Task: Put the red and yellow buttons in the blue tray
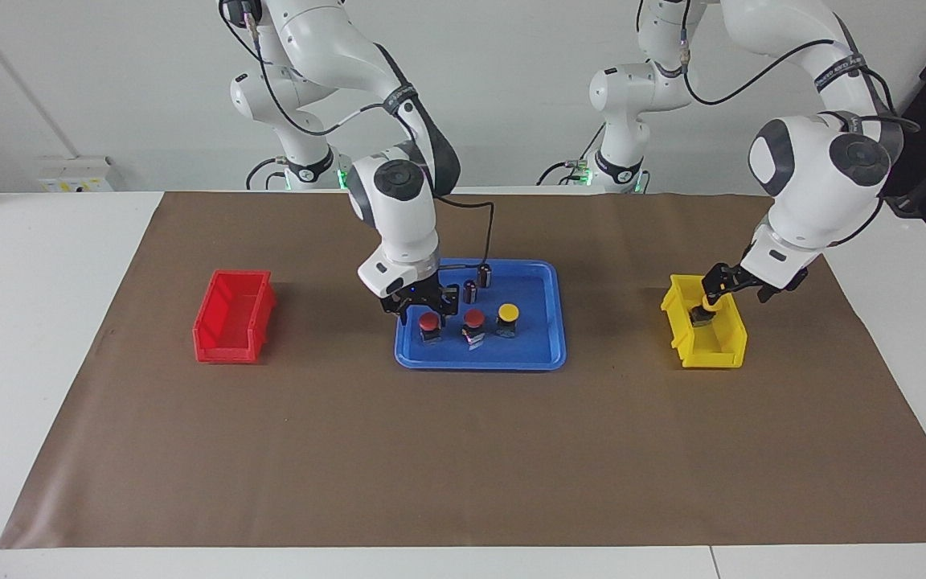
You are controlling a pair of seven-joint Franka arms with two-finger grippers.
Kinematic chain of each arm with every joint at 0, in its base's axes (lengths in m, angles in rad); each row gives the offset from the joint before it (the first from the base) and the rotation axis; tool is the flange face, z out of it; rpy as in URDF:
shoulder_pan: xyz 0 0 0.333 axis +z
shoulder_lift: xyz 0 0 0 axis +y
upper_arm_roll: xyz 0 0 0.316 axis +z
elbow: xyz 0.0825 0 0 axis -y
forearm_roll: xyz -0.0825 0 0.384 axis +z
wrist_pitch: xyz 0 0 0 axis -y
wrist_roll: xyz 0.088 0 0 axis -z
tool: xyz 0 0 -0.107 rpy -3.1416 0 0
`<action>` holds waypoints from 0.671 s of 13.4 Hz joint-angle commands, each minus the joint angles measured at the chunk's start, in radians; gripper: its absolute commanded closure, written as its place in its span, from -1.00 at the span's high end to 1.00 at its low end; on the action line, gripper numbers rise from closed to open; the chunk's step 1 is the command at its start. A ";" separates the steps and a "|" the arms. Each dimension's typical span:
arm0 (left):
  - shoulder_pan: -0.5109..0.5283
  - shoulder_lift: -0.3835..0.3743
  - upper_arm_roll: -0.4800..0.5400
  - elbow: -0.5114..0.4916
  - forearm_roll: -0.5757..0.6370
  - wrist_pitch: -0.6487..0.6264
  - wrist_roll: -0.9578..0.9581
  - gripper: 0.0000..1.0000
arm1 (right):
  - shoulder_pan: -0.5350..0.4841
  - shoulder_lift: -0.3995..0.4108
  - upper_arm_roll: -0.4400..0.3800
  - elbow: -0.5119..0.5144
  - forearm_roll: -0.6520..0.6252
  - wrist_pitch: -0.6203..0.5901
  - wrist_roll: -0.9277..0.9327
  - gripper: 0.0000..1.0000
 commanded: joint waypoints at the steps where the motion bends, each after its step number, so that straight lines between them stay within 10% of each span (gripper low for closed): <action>1: 0.054 -0.071 -0.006 -0.164 -0.058 0.154 0.017 0.82 | -0.115 -0.071 0.006 0.116 -0.006 -0.188 -0.010 1.00; 4: 0.056 -0.084 -0.006 -0.249 -0.063 0.250 0.012 0.53 | -0.225 -0.106 0.001 0.295 -0.009 -0.501 -0.098 1.00; 9: 0.047 -0.108 -0.006 -0.324 -0.065 0.259 0.006 0.41 | -0.474 -0.259 -0.002 0.305 -0.009 -0.732 -0.457 1.00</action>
